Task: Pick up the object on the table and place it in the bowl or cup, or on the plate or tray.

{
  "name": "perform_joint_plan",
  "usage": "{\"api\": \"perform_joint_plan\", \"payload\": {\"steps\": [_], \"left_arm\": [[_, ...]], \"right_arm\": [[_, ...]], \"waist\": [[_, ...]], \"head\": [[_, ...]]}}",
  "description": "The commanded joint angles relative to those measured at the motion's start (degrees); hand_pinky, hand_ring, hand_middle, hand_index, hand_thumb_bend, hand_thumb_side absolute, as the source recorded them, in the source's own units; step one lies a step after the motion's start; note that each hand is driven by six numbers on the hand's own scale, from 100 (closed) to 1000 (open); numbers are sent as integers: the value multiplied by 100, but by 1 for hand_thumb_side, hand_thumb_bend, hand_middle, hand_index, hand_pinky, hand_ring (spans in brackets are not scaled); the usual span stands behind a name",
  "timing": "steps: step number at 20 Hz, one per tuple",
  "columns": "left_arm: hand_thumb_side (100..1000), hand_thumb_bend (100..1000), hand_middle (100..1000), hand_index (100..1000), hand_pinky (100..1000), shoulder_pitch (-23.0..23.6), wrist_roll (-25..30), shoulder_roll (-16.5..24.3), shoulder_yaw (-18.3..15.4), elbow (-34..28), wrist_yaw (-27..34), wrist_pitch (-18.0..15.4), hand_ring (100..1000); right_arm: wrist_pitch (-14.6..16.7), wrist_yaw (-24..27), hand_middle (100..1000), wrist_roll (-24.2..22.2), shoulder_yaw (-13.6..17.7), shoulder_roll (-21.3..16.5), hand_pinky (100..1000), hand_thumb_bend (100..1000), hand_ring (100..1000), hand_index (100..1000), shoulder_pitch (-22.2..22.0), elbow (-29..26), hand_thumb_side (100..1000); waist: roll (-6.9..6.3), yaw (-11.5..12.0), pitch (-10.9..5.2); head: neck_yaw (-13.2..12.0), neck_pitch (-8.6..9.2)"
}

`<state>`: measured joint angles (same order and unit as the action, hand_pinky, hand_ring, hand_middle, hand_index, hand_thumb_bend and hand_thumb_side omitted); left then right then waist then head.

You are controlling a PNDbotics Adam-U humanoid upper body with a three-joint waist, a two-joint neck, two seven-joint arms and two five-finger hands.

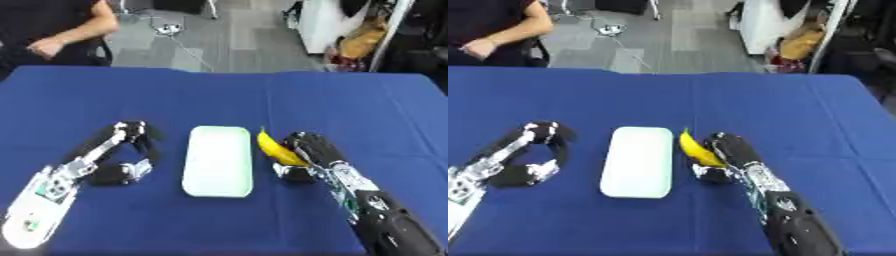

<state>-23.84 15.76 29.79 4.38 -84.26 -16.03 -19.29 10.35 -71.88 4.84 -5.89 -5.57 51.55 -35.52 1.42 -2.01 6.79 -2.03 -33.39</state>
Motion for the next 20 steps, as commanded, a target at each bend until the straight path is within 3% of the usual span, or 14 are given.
{"api": "perform_joint_plan", "payload": {"steps": [1,8,14,20], "left_arm": [[673,100,701,756,538,-100,-13,48,-14,-125,38,-15,623],[672,100,701,756,538,-100,-12,46,-11,-132,37,-18,624],[672,100,702,757,538,-100,-14,40,-14,-129,37,-18,624],[671,100,703,757,539,-105,-16,39,-15,-132,36,-17,624]], "right_arm": [[-63,22,485,11,-22,-76,159,114,369,648,-144,125,598],[-95,78,469,125,-12,-82,127,104,348,634,-162,125,599],[-206,461,302,549,53,-94,100,100,177,484,-216,49,517],[-298,847,282,870,-33,-154,100,100,164,465,-262,-4,509]], "waist": [[-40,-24,-26],[-61,-33,-24],[-73,-43,-16],[-78,-60,-3]], "head": [[36,75],[37,76],[27,100],[18,125]]}}
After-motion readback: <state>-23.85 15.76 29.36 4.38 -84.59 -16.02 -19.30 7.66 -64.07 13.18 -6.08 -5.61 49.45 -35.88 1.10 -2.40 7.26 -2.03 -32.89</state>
